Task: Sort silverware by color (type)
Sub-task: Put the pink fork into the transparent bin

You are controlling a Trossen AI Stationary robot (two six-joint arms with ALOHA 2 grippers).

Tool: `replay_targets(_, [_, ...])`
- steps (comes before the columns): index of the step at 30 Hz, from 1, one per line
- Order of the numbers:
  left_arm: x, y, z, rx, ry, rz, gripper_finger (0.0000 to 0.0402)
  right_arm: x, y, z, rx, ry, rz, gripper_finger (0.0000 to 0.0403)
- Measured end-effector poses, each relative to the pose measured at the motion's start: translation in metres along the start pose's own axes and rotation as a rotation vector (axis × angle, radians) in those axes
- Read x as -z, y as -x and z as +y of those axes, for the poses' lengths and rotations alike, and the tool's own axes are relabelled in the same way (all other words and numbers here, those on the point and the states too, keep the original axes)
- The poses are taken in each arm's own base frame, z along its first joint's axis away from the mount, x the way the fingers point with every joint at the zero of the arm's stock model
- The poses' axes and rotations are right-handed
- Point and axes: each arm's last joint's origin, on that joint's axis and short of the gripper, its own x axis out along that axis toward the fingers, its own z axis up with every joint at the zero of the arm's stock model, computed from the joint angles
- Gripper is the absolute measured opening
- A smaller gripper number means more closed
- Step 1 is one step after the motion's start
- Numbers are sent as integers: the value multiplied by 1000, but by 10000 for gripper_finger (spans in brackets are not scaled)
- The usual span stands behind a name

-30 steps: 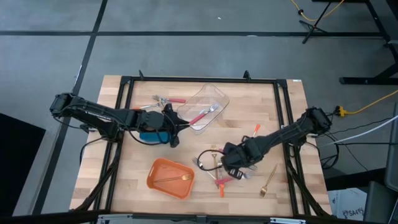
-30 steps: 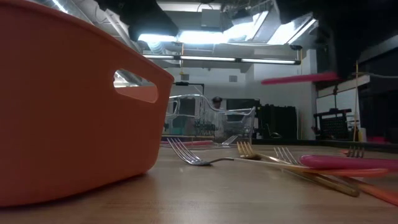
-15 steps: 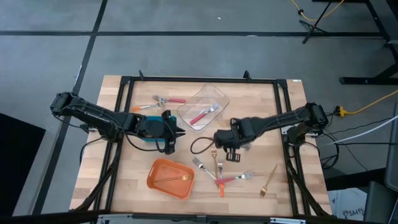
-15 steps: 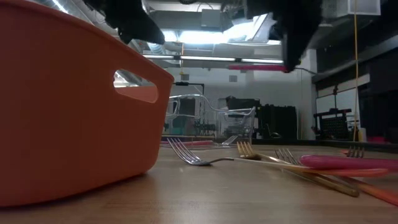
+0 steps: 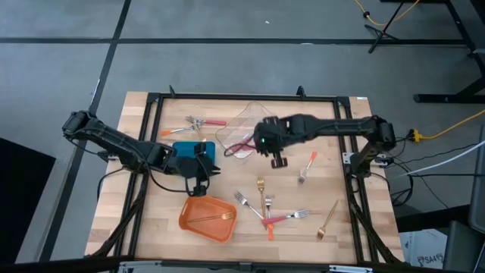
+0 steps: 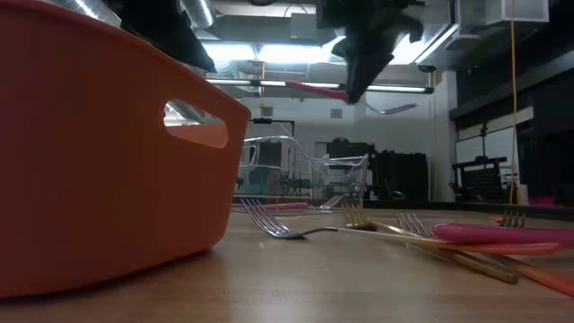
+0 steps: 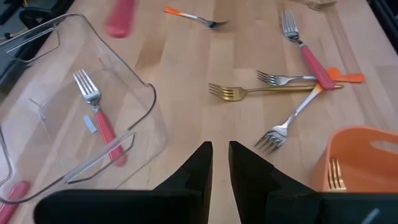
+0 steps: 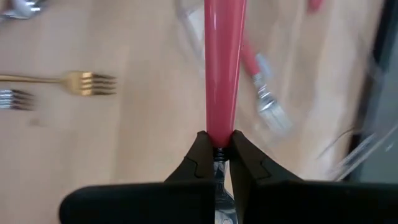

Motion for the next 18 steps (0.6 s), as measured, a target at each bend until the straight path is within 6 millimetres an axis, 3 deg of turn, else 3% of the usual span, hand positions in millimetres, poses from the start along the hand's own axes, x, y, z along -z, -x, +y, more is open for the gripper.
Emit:
replay_targets(10, [0, 0, 0, 0, -1, -1, 47, 0, -6, -57, 82, 326, -194, 14])
replay_targets(18, [0, 0, 0, 0, -1, -1, 47, 10, -10, -89, 95, 369, -260, 12])
